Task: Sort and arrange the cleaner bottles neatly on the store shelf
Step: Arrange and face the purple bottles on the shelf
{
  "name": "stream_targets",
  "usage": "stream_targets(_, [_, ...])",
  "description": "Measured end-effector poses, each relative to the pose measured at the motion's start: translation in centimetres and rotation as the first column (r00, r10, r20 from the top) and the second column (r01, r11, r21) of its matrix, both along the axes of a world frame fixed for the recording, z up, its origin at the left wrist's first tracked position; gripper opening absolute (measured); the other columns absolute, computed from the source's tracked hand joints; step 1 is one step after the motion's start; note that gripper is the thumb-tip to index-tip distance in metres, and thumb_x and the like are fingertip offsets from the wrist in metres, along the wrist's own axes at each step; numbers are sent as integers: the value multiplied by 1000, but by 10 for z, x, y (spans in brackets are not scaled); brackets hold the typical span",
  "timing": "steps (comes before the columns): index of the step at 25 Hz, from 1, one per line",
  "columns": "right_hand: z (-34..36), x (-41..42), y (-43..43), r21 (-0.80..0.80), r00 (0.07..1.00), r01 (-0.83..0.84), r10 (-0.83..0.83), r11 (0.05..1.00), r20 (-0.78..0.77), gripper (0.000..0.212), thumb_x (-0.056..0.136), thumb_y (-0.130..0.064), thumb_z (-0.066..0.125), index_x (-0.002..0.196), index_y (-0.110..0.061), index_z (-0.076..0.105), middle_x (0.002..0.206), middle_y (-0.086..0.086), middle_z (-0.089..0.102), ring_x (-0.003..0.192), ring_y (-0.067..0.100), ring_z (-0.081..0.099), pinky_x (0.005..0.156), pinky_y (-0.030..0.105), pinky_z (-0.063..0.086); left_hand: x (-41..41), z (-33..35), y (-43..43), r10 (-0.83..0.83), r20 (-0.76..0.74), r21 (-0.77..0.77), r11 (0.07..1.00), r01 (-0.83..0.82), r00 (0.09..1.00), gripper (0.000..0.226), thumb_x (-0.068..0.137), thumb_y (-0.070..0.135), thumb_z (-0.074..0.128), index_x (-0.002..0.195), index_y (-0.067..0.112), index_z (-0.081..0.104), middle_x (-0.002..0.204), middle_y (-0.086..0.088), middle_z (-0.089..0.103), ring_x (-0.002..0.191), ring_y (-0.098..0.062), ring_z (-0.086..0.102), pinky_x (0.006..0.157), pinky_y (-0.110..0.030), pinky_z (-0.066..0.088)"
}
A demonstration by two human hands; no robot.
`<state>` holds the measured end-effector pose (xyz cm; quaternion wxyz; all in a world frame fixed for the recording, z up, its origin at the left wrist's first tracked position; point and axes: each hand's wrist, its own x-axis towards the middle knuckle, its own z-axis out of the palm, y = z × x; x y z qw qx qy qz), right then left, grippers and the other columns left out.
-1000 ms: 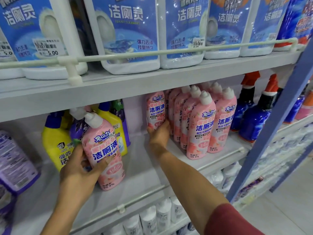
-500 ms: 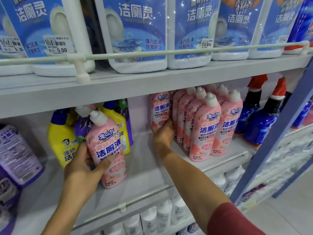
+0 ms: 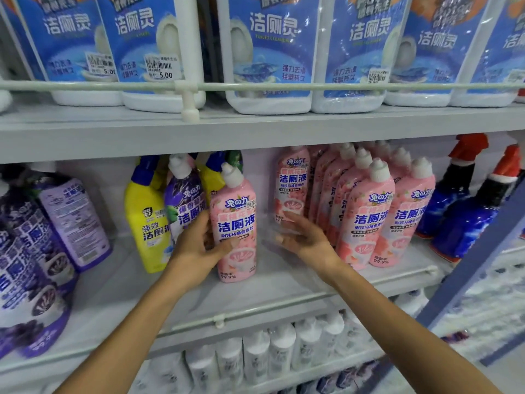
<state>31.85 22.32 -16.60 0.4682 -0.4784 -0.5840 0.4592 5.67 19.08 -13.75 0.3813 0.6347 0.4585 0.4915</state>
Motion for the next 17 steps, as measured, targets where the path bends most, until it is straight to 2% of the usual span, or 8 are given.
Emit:
stream_targets(2, [6,3,-13,36,980,-167,162,985,116,74,84,-13,83,148,-13,46,135,7,65,117,15,68,97,30,57,14,2,6,-26,-11,-6,1000,26,1000,48,84,6,80,123,23,56,116,8,74,109,-11,70,85,-25,57])
stream_targets(3, [6,-1,-15,70,969,-195,181,978,169,76,82,-17,85,148,-14,47,133,5,67,118,16,67,99,32,56,21,2,9,-35,-17,-8,999,35,999,51,83,9,81,125,22,56,117,6,74,109,-12,71,87,-29,58])
stream_targets(5, [7,-12,-18,141,975,-142,114,980,191,73,78,-23,89,141,-16,53,126,0,70,115,12,68,97,31,56,37,4,11,-35,-29,1,999,35,999,50,83,9,82,124,22,57,114,7,75,105,-11,72,86,-31,59])
stream_targets(8, [5,-17,-19,243,983,-27,-19,970,183,63,76,-21,90,130,-17,58,116,-5,73,103,4,70,88,23,56,52,6,10,-21,-45,0,1000,21,999,41,84,-1,77,117,17,59,100,17,77,94,0,72,79,-19,55])
stream_targets(10, [5,-10,-19,268,978,-24,-33,963,208,63,76,-20,90,130,-13,59,114,-4,74,102,5,70,87,21,56,47,7,5,6,-69,22,1000,-5,998,36,84,3,79,112,19,62,97,15,77,91,0,71,78,-17,54])
stream_targets(13, [7,6,-16,230,975,-25,-27,973,220,64,74,-24,91,129,-13,60,112,-2,76,102,9,72,91,31,58,15,11,-1,140,-58,59,989,-137,988,32,80,16,84,108,17,69,103,1,76,94,-14,72,84,-27,56])
stream_targets(15, [5,19,-14,226,977,-14,-35,974,209,68,71,-41,91,126,-17,60,112,-3,76,104,12,72,96,40,58,-11,14,-8,271,-34,70,961,-268,962,27,80,4,82,105,7,70,98,-8,76,91,-22,73,83,-32,59])
stream_targets(17, [-1,31,-12,232,975,31,-81,972,208,79,65,-61,87,128,-22,58,115,-6,75,107,12,72,98,45,57,-32,18,-16,417,-5,114,903,-414,909,23,78,-4,81,98,1,70,89,-15,74,84,-31,71,74,-26,58])
